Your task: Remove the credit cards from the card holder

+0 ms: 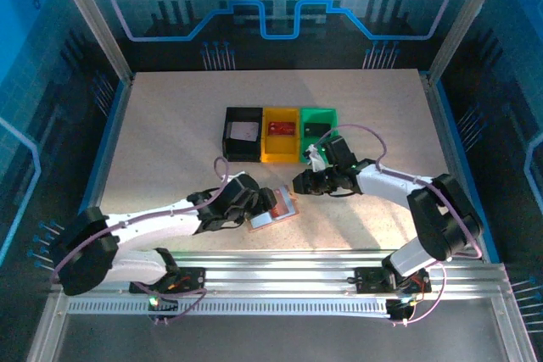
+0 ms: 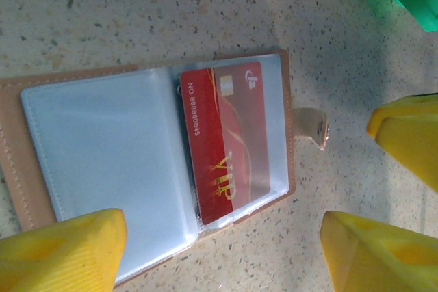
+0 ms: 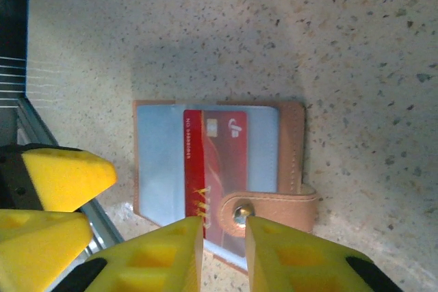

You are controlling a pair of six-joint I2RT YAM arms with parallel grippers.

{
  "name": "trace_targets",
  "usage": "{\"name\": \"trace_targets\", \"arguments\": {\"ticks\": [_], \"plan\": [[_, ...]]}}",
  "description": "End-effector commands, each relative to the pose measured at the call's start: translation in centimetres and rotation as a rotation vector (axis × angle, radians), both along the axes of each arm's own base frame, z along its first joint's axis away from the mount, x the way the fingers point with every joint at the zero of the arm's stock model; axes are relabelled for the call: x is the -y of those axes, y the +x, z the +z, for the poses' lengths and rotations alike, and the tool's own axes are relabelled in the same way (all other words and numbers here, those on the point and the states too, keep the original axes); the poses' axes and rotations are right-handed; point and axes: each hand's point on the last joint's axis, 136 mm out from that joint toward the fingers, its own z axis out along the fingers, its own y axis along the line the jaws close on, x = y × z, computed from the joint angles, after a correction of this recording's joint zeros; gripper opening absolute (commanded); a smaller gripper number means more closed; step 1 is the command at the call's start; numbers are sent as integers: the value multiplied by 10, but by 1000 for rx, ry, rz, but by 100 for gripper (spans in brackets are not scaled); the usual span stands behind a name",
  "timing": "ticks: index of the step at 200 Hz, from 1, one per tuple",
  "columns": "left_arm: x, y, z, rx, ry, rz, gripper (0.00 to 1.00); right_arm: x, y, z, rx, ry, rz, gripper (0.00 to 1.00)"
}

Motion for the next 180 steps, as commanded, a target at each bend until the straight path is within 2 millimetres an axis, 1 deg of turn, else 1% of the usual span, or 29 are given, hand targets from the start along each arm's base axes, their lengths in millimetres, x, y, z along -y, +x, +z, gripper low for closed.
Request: {"name": "trace_targets", "arguments": {"ticks": [1,23,54,93,128,143,180], "plan": [[8,12,5,32,5,19,74,-2,2,-6,28,-6,7,23],[14,16,0,28,-4,21,69,-2,4,-8,32,-12,2,23],[22,22,-3,32,-22,29,63,-2,4,-18,17,-13,-3,22],[21,21,-13,17,-19,45,63,-6,2,-29,-16,11,-4,22],[25,23,-19,14,-29,50,62,-9,3,-32,-23,28,-5,21],[27,24,-20,12,-25,46,59,-9,3,-34,-26,28,-6,21],[28,23,-27,0,-5,40,59,-9,3,-40,-36,25,-9,21]]}}
